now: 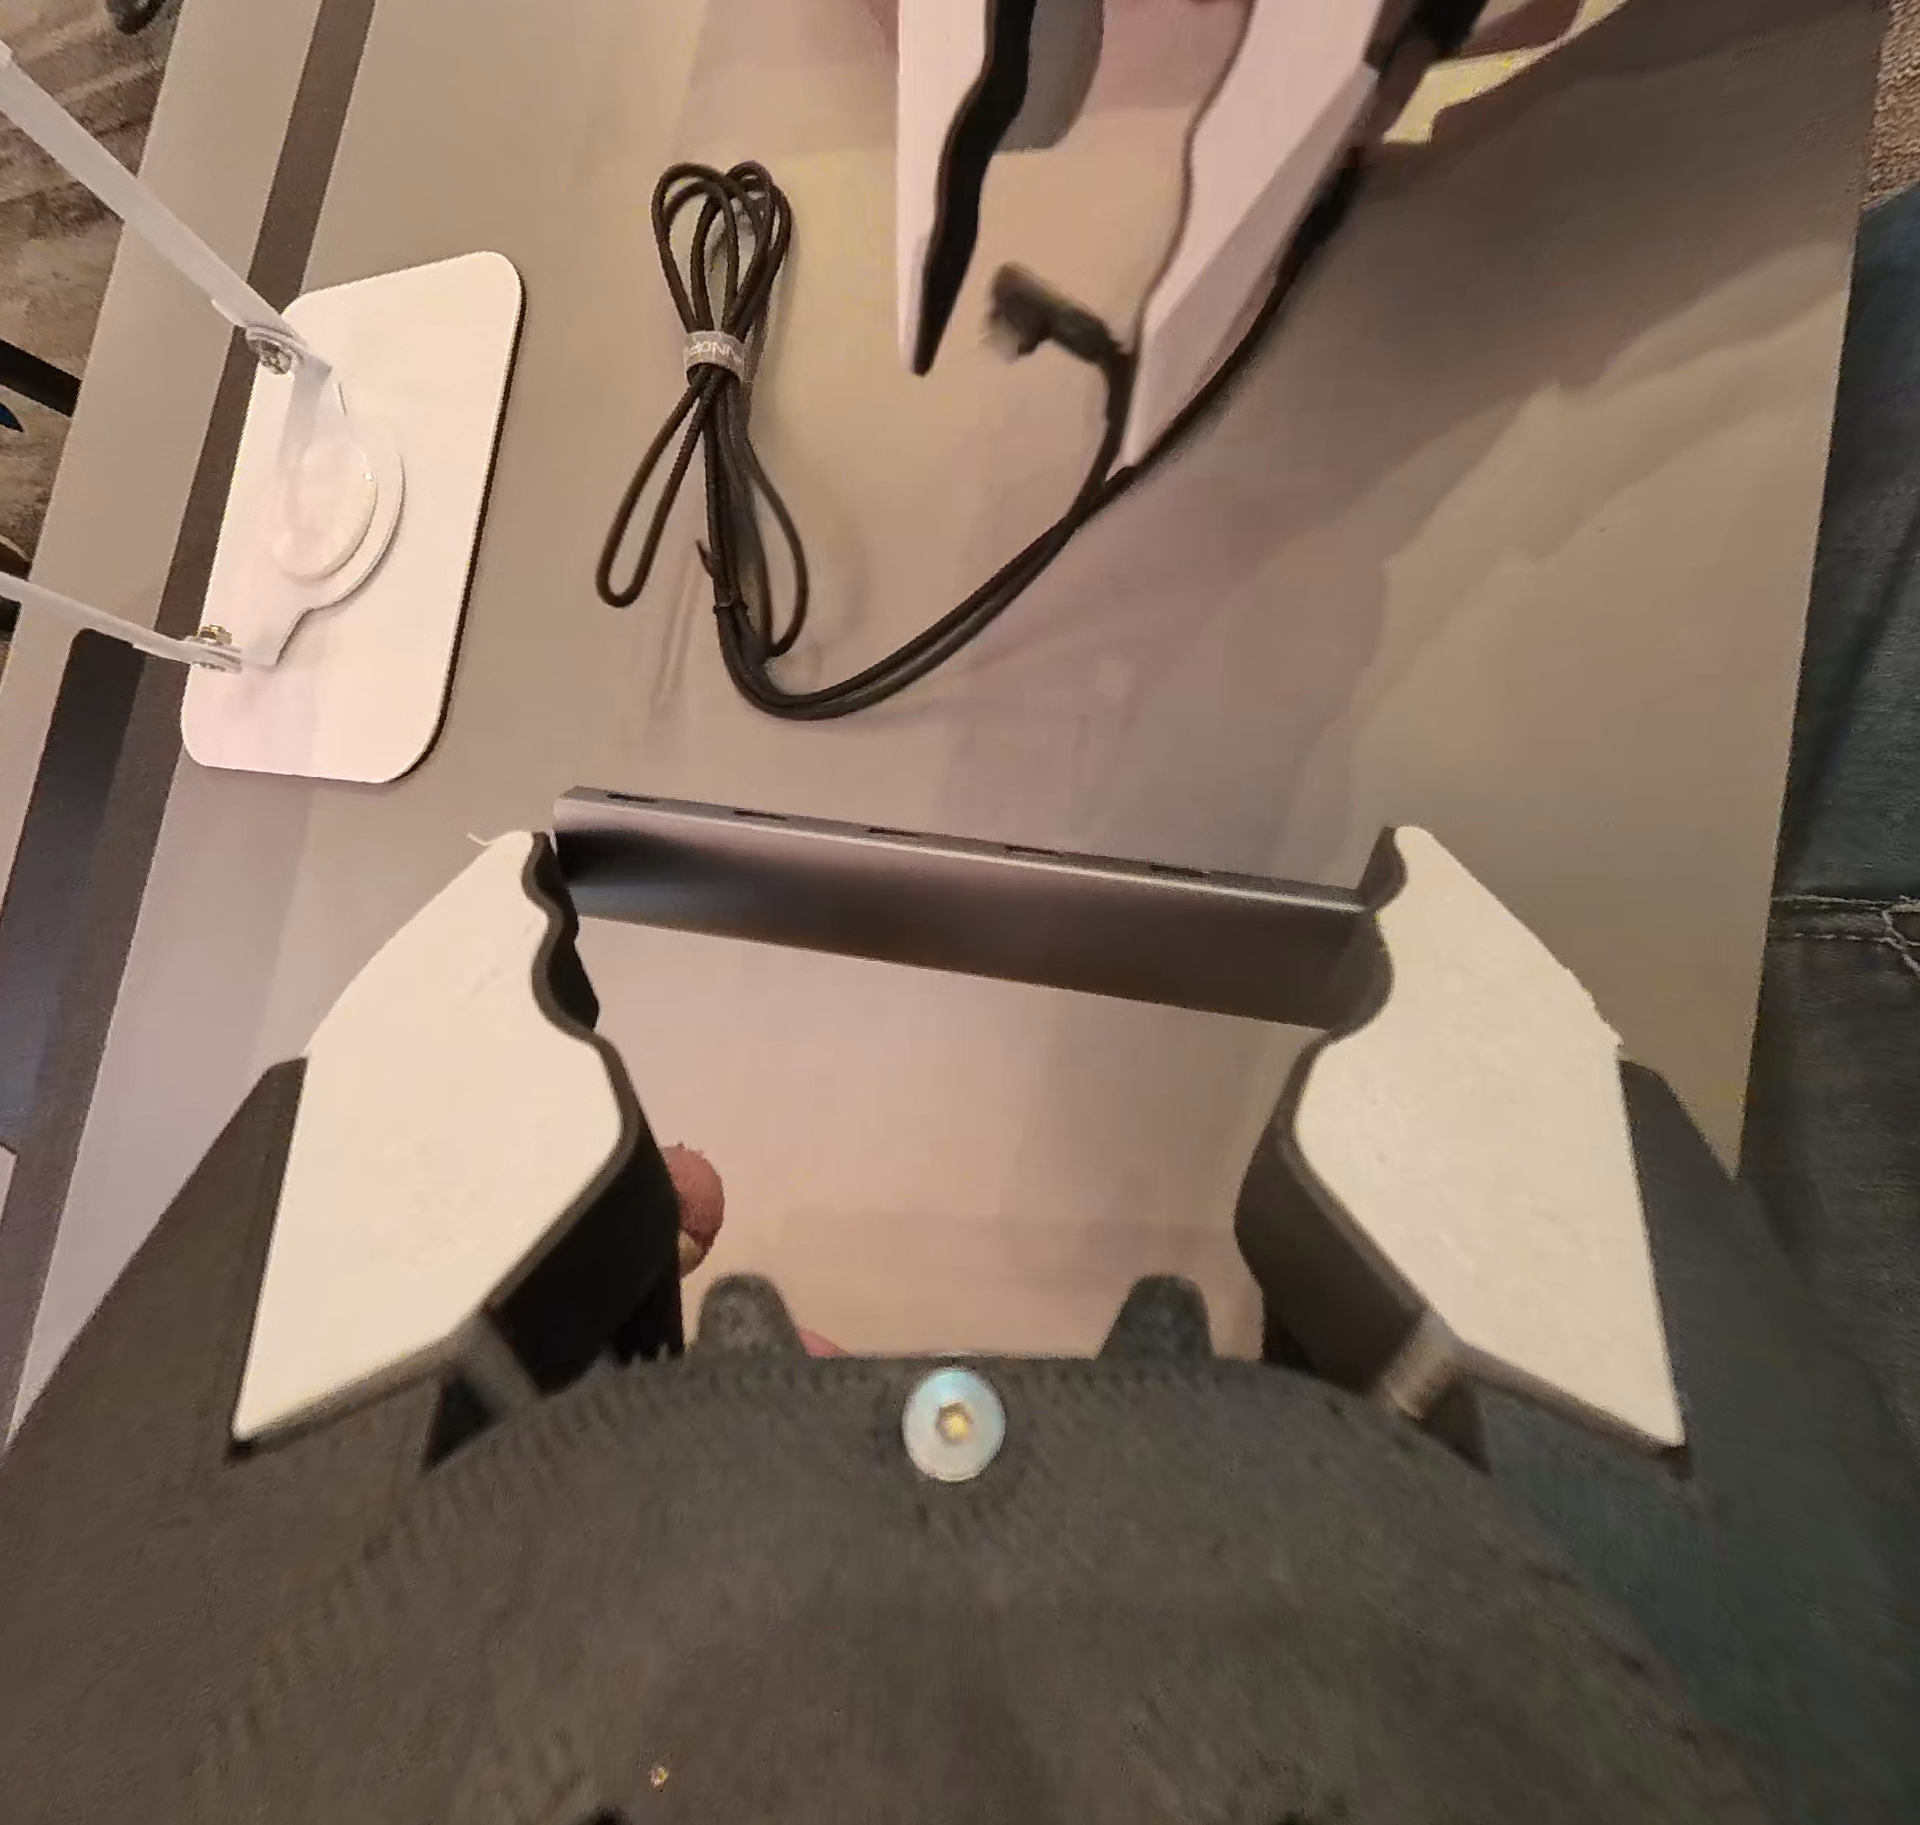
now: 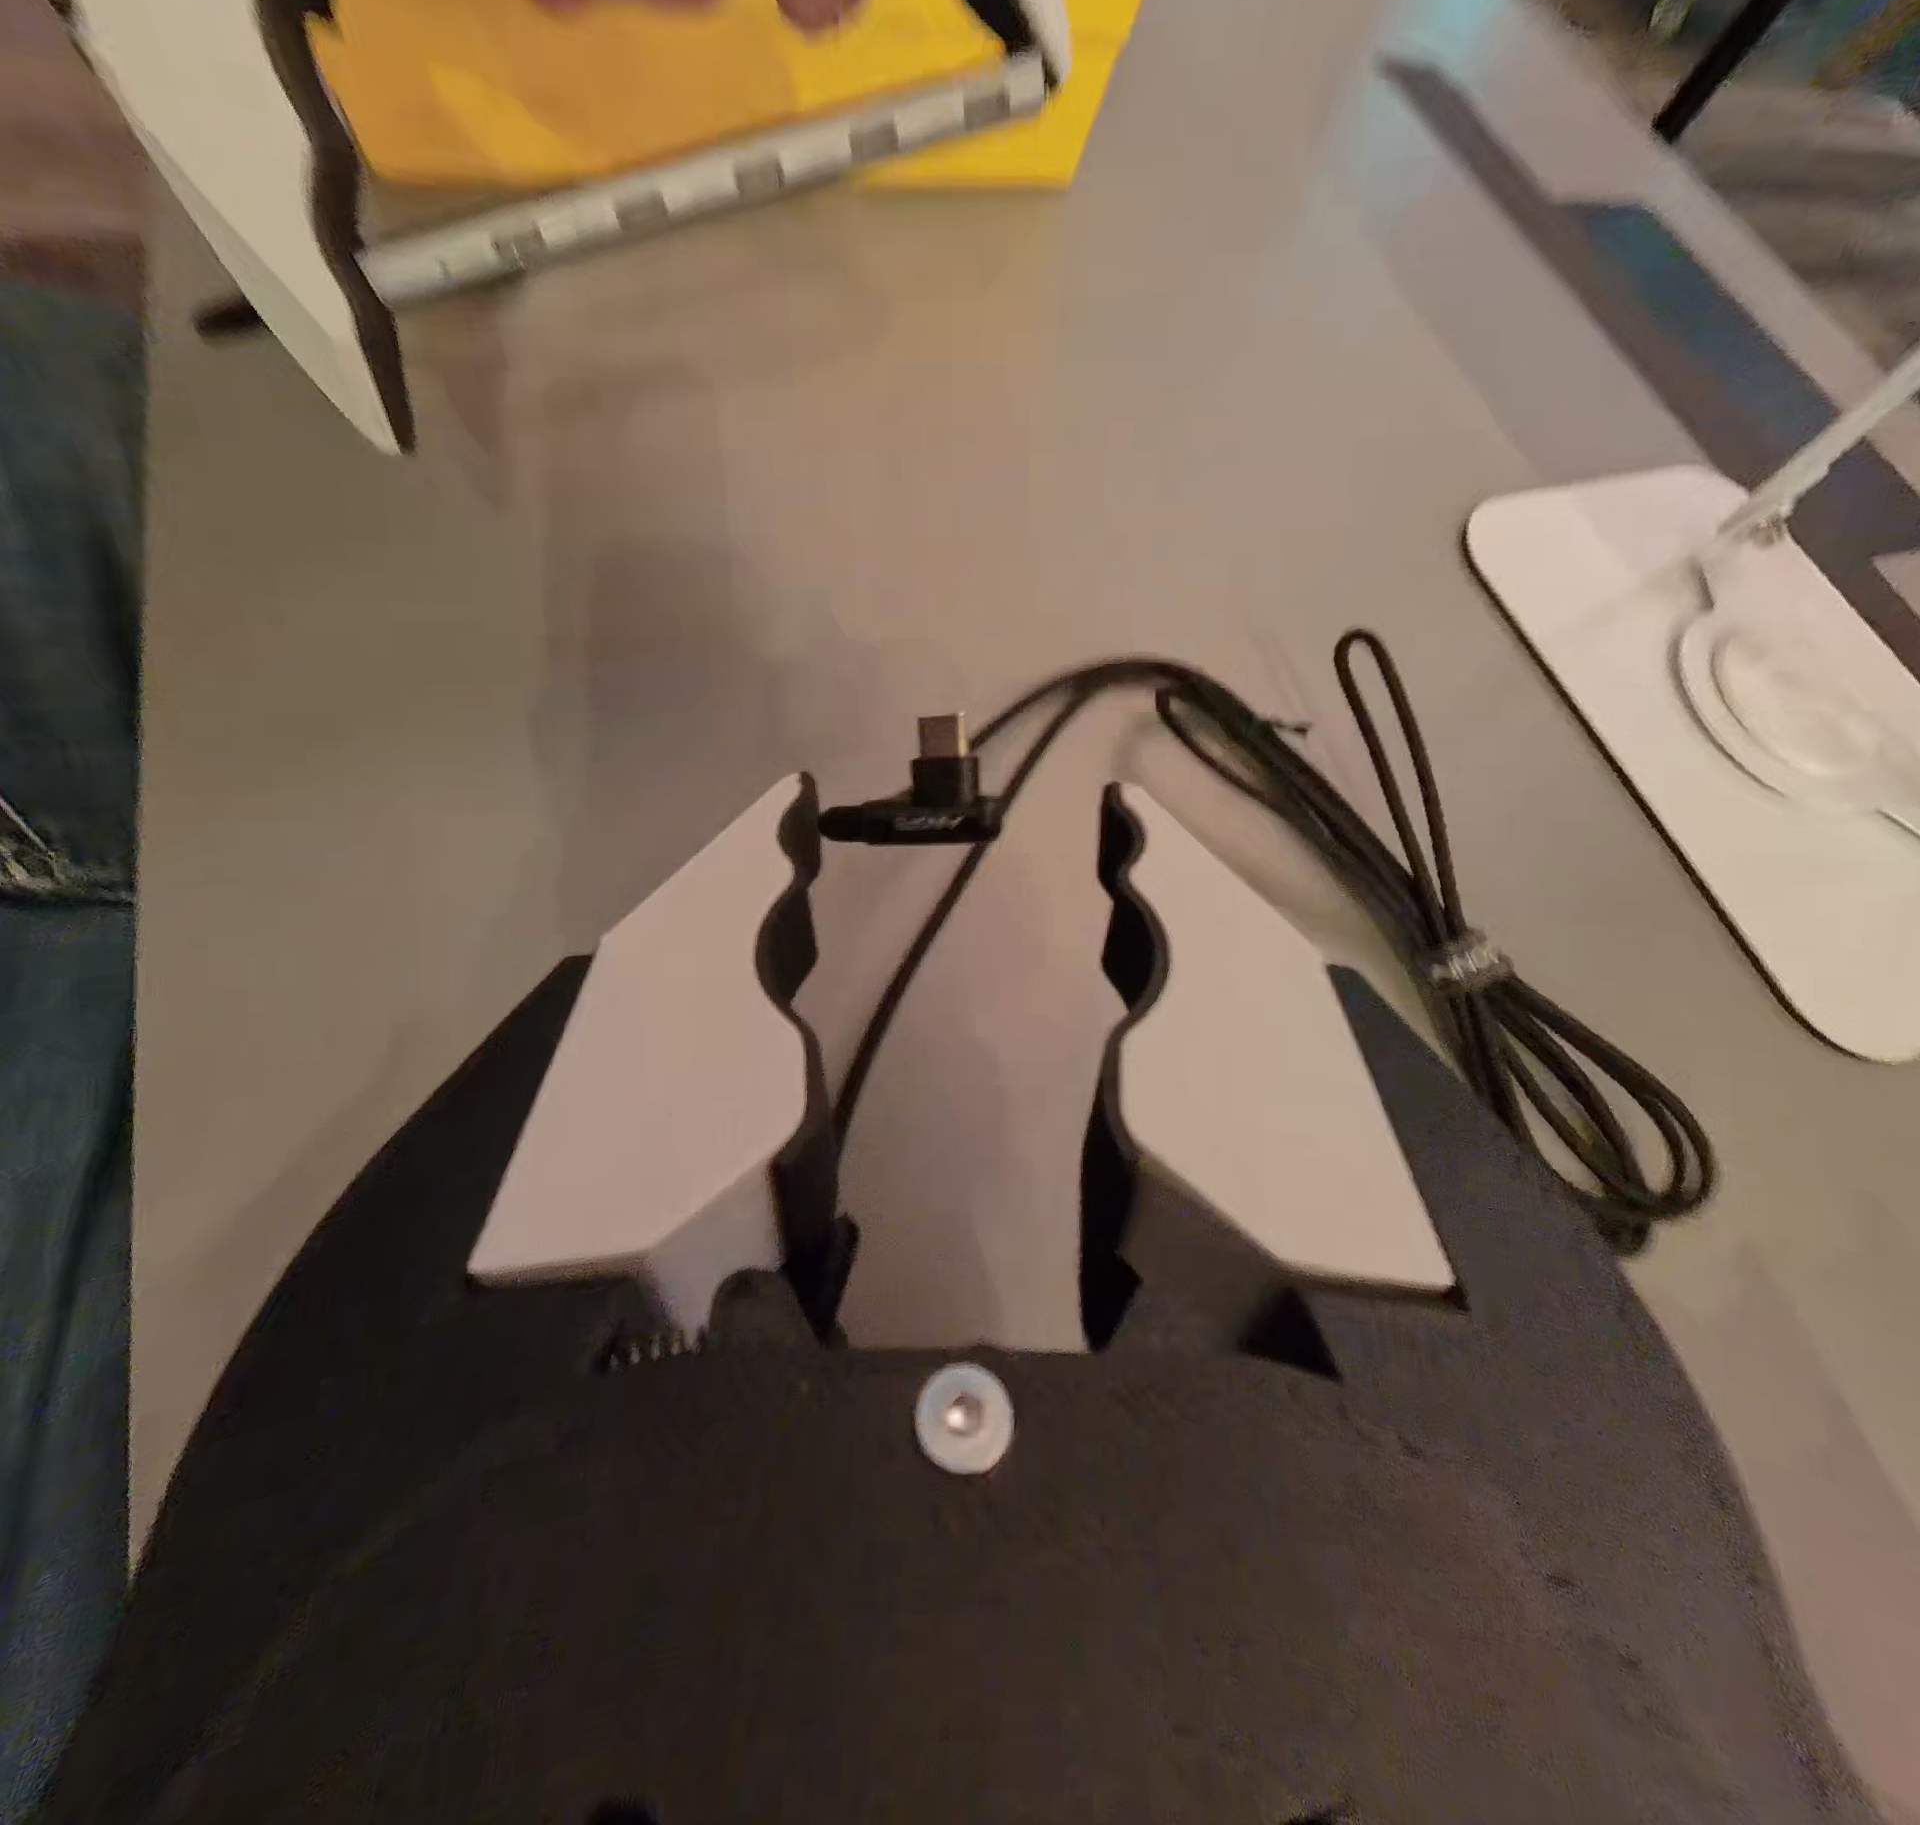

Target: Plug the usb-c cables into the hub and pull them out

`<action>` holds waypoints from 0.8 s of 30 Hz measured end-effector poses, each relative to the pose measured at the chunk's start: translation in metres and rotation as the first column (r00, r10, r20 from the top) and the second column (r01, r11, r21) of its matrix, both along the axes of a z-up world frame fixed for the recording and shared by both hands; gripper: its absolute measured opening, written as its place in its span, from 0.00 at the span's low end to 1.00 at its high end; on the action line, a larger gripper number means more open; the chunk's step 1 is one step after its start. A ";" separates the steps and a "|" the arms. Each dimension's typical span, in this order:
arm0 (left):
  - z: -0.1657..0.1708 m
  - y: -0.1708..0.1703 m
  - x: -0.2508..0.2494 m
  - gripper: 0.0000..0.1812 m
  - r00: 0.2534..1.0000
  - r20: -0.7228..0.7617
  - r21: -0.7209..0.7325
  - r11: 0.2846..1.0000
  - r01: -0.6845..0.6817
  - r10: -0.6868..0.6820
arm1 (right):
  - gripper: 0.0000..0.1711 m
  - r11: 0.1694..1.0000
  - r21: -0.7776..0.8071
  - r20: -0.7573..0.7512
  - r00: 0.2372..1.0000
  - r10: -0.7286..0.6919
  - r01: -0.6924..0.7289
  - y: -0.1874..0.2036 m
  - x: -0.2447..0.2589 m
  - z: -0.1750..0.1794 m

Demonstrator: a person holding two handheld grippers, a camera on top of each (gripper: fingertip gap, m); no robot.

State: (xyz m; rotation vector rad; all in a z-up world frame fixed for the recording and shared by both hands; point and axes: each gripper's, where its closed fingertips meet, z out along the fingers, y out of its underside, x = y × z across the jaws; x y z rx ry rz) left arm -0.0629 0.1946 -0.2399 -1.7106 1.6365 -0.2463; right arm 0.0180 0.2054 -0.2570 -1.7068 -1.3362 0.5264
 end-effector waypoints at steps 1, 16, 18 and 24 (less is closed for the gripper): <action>0.000 0.000 0.000 0.75 1.000 -0.002 0.000 1.000 0.000 0.000 | 0.34 1.000 0.003 0.048 0.999 -0.011 0.011 0.001 0.005 -0.003; 0.001 0.003 -0.007 0.75 0.999 -0.037 0.039 0.999 -0.001 0.002 | 0.48 0.982 -0.034 0.389 0.908 -0.156 0.183 0.064 0.064 0.021; 0.000 0.003 -0.007 0.75 0.999 -0.037 0.038 0.999 0.001 0.001 | 0.41 0.984 0.000 0.441 0.883 -0.158 0.176 0.072 0.071 0.025; -0.003 0.001 -0.003 0.75 0.999 -0.043 0.035 0.999 0.014 -0.013 | 0.35 0.982 0.011 0.560 0.812 -0.163 0.190 0.121 0.068 -0.017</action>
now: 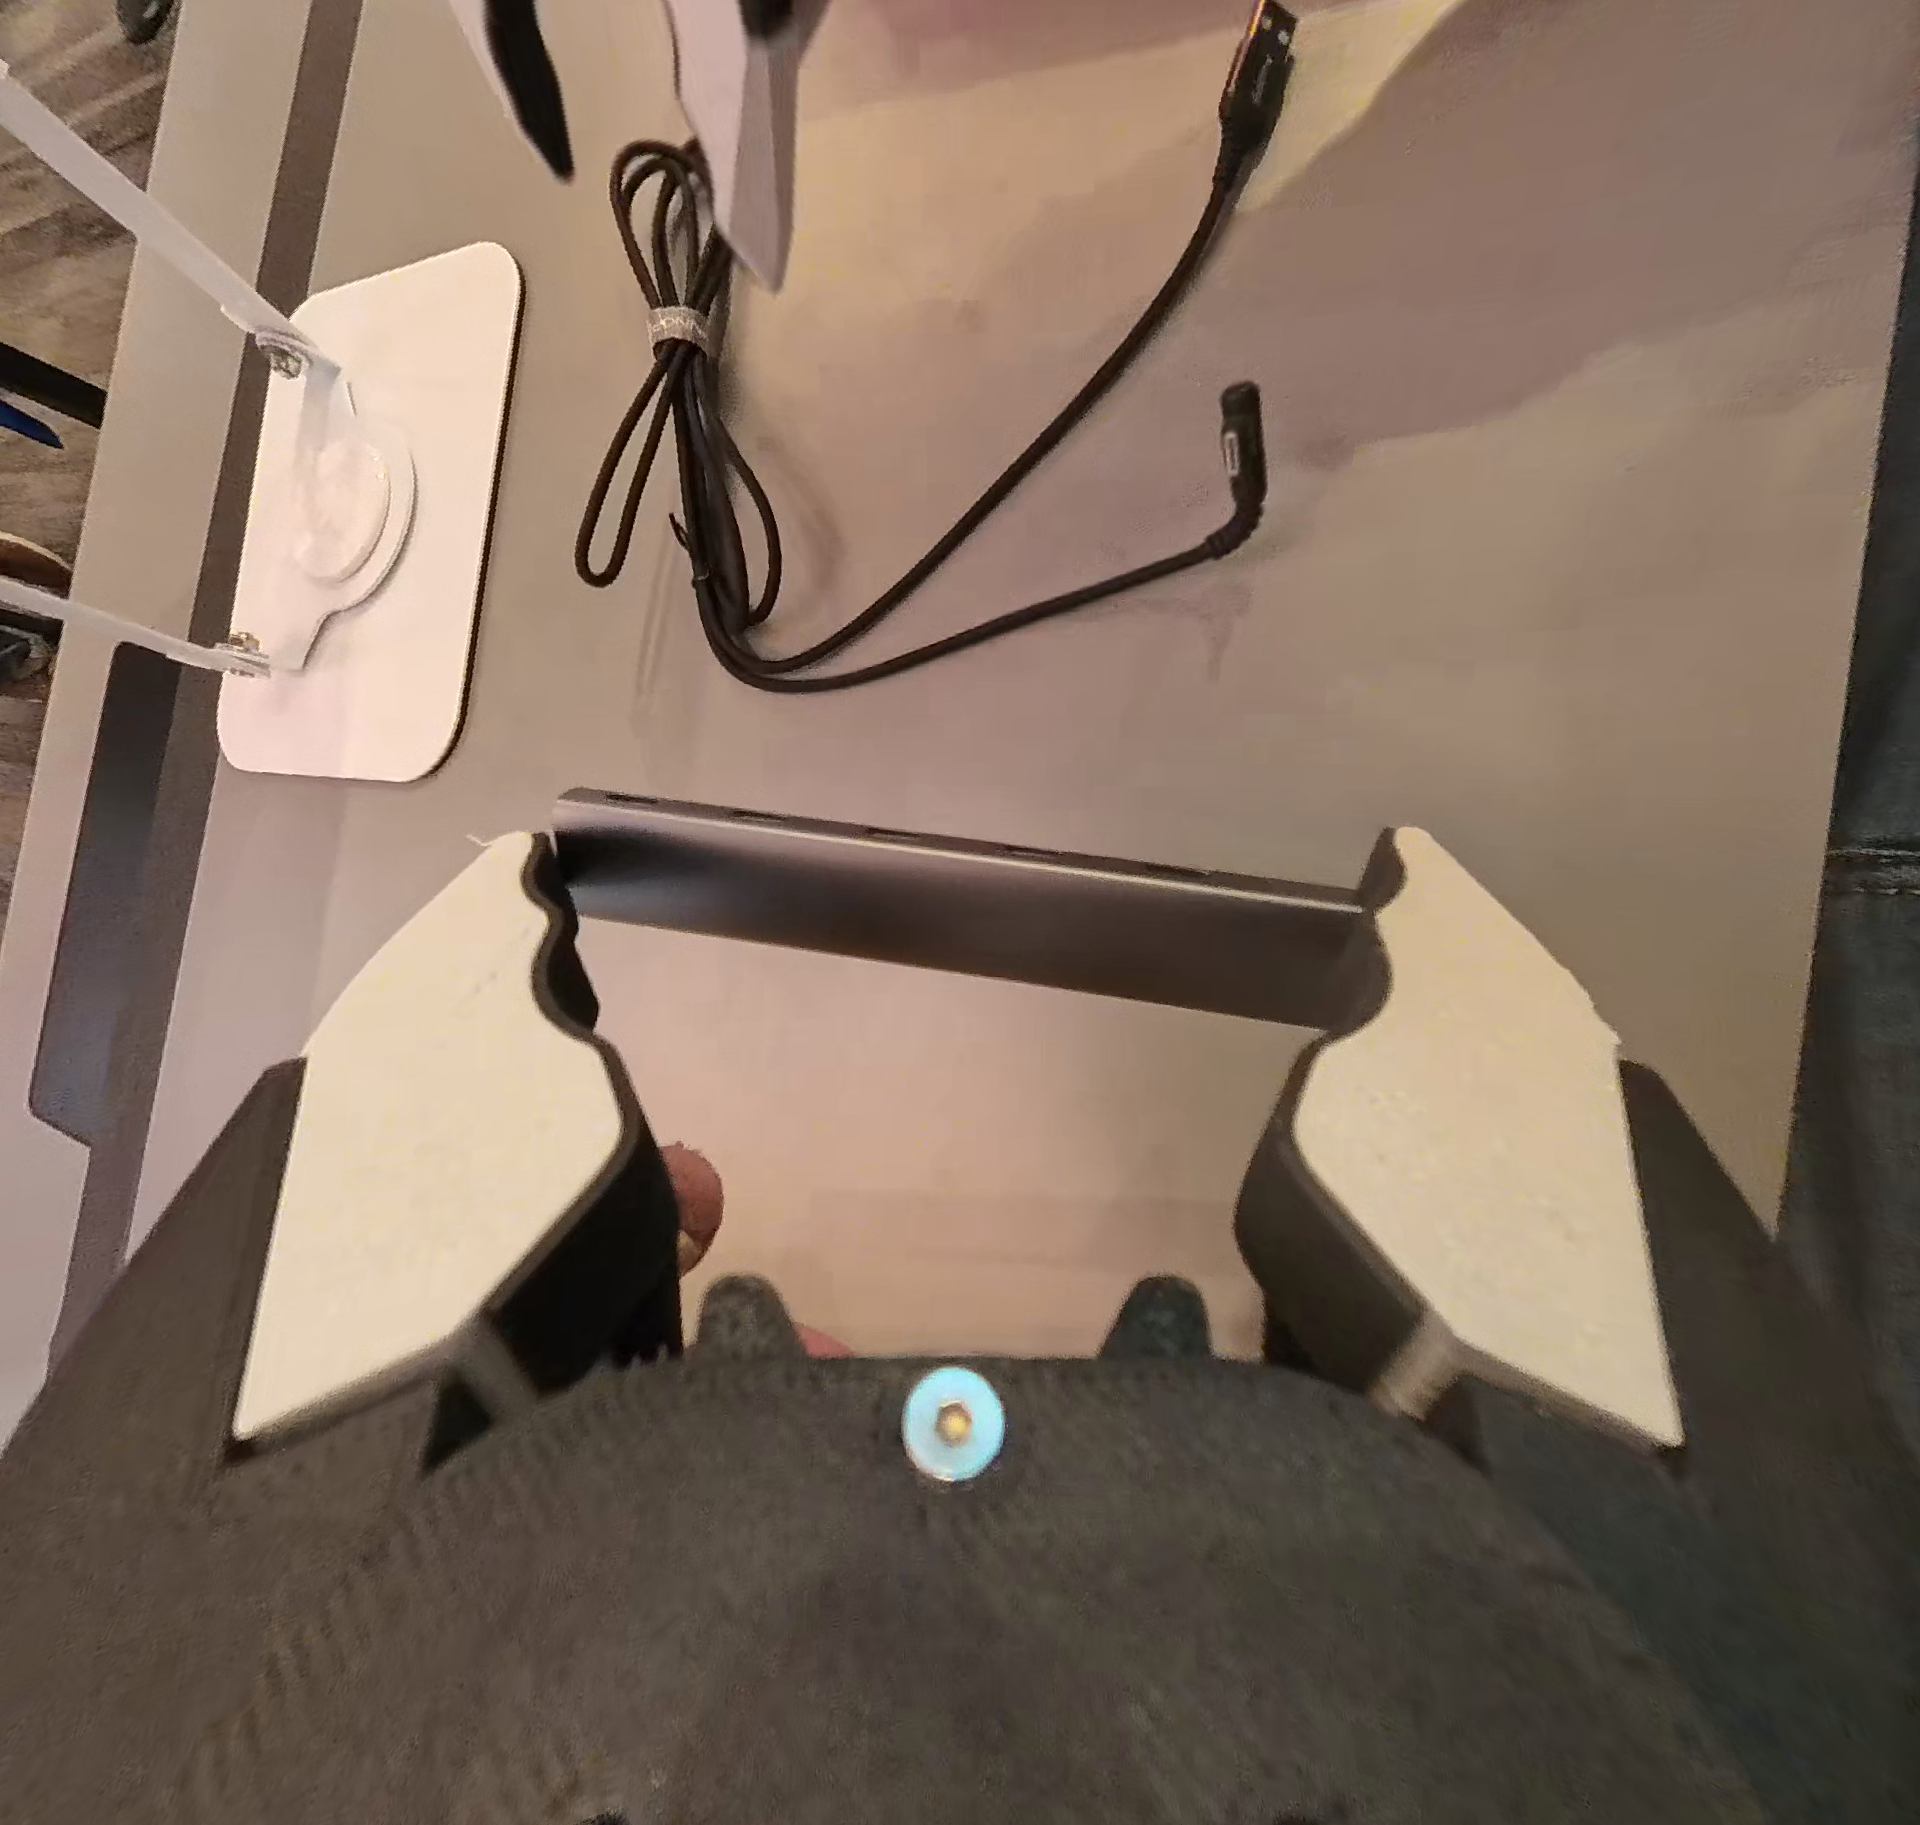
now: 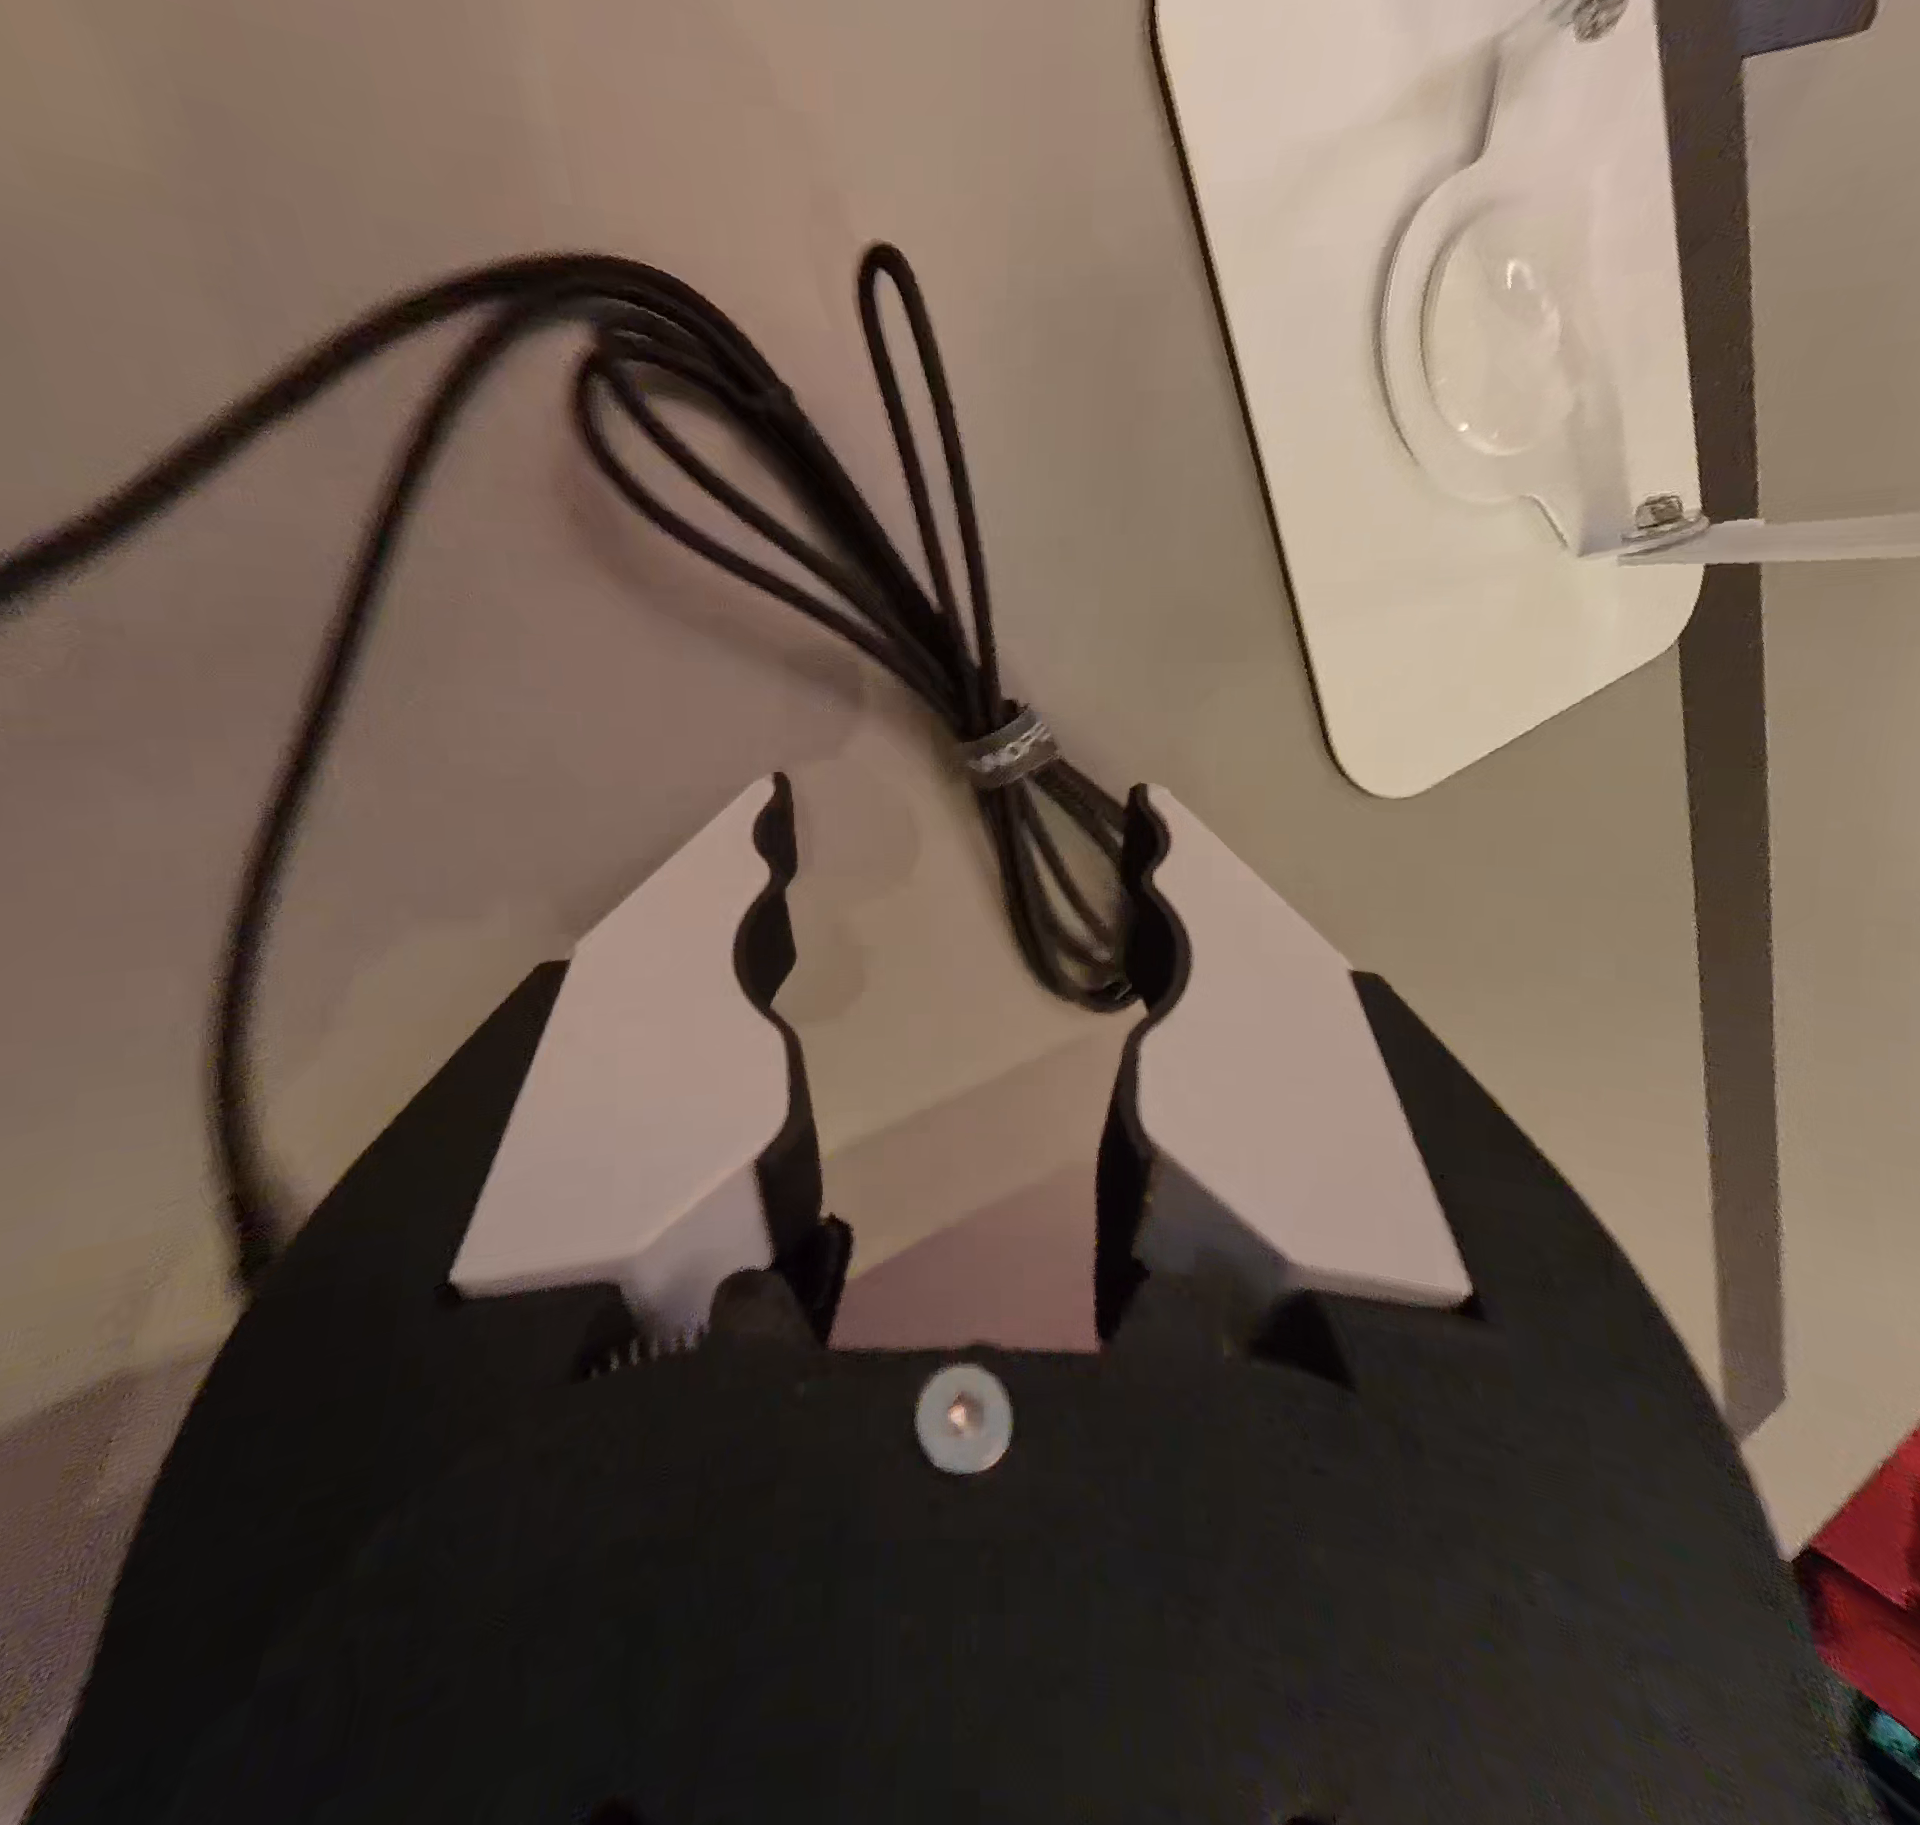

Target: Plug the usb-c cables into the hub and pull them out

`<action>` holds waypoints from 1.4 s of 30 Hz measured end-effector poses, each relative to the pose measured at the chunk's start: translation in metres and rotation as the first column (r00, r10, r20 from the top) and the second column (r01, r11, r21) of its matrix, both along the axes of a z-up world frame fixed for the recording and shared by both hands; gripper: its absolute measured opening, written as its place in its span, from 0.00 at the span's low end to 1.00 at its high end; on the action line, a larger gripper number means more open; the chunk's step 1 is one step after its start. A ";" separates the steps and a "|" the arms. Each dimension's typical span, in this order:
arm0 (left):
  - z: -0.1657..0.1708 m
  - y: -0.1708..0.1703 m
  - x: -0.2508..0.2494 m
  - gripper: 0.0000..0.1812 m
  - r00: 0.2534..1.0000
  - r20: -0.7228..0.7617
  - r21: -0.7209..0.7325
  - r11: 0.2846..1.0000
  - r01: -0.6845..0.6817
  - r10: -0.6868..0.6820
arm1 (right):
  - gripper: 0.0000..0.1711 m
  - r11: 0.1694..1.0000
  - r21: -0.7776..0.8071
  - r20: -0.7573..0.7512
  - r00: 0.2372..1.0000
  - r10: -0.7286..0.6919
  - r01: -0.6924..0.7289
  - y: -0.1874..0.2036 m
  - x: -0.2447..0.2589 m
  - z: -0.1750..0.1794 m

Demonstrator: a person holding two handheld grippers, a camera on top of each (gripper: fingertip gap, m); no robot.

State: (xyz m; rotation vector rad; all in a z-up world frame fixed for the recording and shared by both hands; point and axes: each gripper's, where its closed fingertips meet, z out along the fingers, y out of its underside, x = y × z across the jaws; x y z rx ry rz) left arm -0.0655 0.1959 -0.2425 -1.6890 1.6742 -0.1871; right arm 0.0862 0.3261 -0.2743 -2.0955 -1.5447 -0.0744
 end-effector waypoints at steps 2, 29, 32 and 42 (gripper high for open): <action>0.001 -0.001 0.000 0.75 1.000 0.001 0.003 1.000 0.000 0.000 | 0.30 1.000 0.000 0.063 0.998 -0.001 0.001 0.017 0.000 -0.022; 0.013 0.006 -0.004 0.75 0.998 0.057 0.015 0.999 -0.028 0.027 | 0.04 0.845 0.438 -0.255 0.944 -0.210 0.306 -0.010 0.107 0.187; 0.015 0.007 -0.003 0.75 0.998 0.061 0.024 0.999 -0.028 0.026 | 0.04 0.788 0.512 -0.222 0.939 -0.264 0.343 -0.032 0.154 0.220; 0.011 0.003 0.002 0.75 0.999 0.053 0.024 1.000 -0.015 0.013 | 0.05 0.620 0.656 -0.038 0.839 -0.543 0.431 -0.106 0.302 0.244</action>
